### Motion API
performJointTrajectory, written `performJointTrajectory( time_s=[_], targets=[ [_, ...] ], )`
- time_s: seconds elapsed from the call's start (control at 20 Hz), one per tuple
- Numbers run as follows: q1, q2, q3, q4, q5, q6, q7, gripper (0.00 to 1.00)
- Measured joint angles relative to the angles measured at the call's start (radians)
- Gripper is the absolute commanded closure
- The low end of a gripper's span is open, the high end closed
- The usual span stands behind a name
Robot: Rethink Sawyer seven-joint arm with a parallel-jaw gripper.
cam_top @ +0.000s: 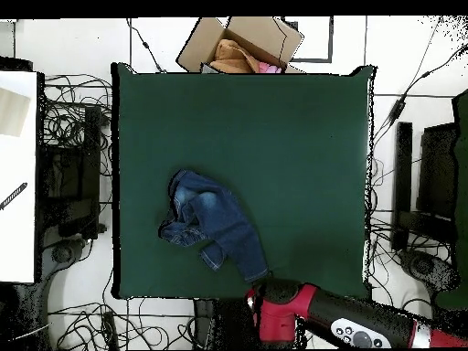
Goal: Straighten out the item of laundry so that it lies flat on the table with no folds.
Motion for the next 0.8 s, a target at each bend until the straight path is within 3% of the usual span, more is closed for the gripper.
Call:
performJointTrajectory(
  time_s=[0.8],
  targets=[
    [0.059,-0.024,-0.070,-0.101,0.157,-0.031,0.000,0.00]
  ],
)
